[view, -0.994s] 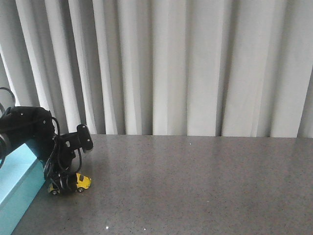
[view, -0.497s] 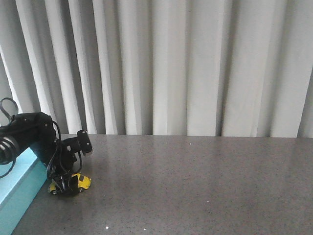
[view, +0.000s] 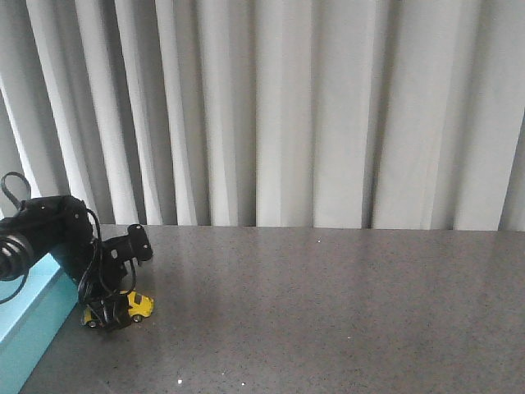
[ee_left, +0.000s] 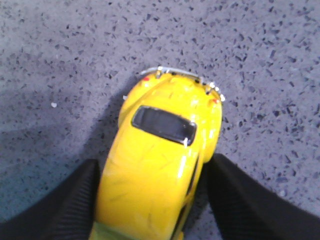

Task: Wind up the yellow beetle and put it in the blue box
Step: 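Lift the car with the left gripper and move it over the box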

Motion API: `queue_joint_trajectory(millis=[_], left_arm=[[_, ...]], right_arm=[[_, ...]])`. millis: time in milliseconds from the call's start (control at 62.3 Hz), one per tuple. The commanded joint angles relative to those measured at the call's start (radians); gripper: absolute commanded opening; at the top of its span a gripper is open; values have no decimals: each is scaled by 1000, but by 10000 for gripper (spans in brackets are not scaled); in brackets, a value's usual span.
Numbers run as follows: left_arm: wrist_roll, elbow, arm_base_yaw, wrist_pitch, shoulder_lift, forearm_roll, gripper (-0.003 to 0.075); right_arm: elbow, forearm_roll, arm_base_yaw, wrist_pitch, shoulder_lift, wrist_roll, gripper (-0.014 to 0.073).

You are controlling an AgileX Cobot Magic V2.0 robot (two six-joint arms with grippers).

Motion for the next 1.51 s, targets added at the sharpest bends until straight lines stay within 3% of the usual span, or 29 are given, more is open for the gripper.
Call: queue_joint_trajectory(millis=[0,160,481,866,1203,1492], left_arm=[[-1,-22,1,-23,-65,-14,311],[-4,-22,1,3,-100,-61,243],[-26,-22,1,49,-206,-224,245],[-289,-22,17,51,-358,-127,245],[-552,-22,165,50,-381,-43,245],[-643,-18,303,54,-371,23,245]], right_arm=[[-24,-16,0,-55,-2,-1,509],[-24,-16,0,-55,-2,-1,509],[-24,-16,0,-55,-2,-1,509],[-24,-16,0,-55,-2,-1,509],[-24,-16,0,-55,-2,-1,509],[-24,-16,0,-55,-2,-1,509]])
